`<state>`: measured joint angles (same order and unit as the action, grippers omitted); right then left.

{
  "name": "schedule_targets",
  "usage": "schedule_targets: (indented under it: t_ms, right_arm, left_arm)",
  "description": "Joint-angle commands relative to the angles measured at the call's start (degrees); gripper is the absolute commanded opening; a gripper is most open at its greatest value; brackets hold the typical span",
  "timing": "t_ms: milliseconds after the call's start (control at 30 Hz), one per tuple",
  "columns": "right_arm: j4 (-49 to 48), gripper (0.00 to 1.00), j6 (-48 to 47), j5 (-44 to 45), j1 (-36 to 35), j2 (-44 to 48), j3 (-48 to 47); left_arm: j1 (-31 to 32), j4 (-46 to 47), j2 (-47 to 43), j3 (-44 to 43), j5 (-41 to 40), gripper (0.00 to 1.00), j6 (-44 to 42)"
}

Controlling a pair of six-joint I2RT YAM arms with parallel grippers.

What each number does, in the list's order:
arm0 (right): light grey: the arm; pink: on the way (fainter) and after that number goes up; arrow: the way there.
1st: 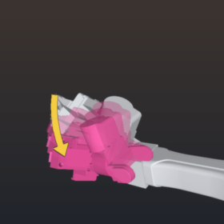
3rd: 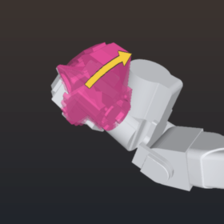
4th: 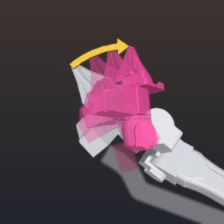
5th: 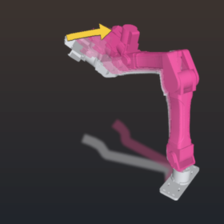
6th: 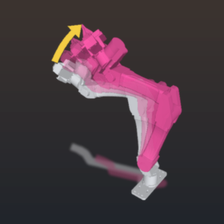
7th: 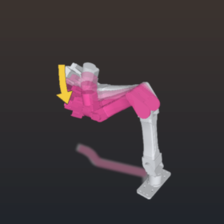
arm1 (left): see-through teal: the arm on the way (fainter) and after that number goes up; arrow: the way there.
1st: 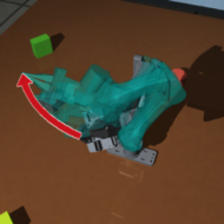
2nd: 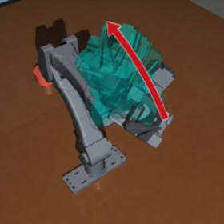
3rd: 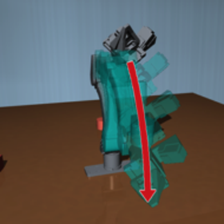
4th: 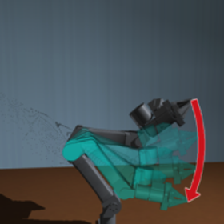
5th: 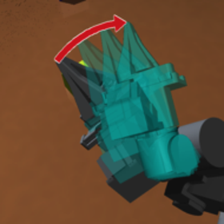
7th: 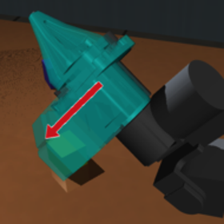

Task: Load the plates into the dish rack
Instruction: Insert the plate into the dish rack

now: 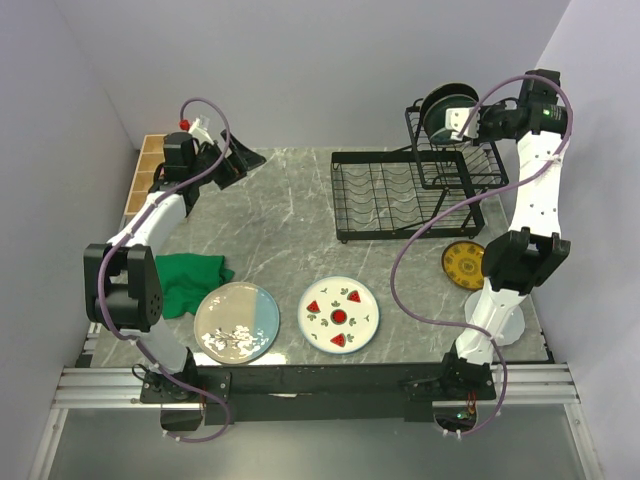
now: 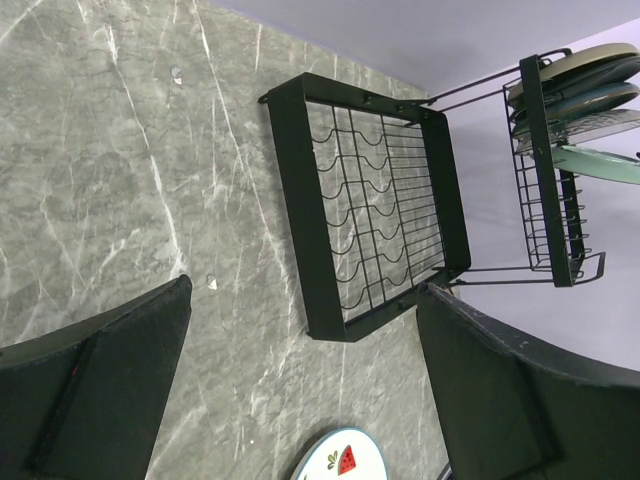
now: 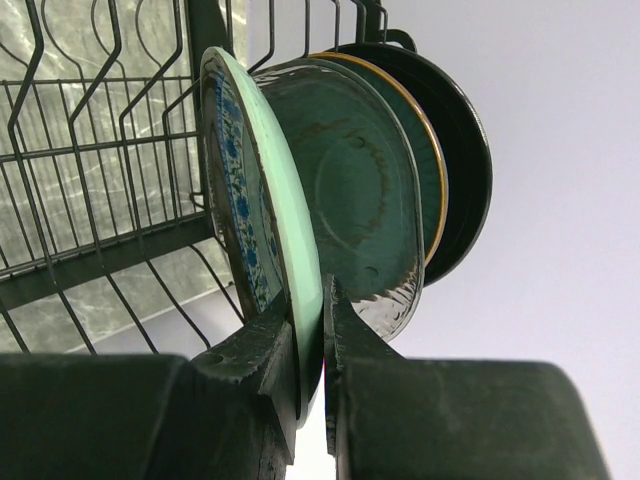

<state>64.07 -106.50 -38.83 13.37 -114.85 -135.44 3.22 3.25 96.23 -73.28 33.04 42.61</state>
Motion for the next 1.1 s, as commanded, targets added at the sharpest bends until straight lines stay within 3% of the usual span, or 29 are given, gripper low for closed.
schedule_targets:
  t_ms: [0, 300, 1067]
  right_arm:
    - [0.1, 0.00, -1.3, -0.6, -0.5, -0.7, -1.9]
    - [0.2, 0.00, -2.9, 0.2, -1.0, -1.4, -2.3]
    - [-7.5, 0.00, 6.8, 0.5, -0.9, -0.3, -1.0]
  left_arm:
    - [0.6, 2.1, -0.8, -0.3, 0.3, 0.99, -0.4]
    - [0.7, 1.7, -0.8, -0.8, 0.2, 0.99, -0.7]
    - [0.8, 1.3, -1.7, -0.2, 0.1, 0.99, -0.9]
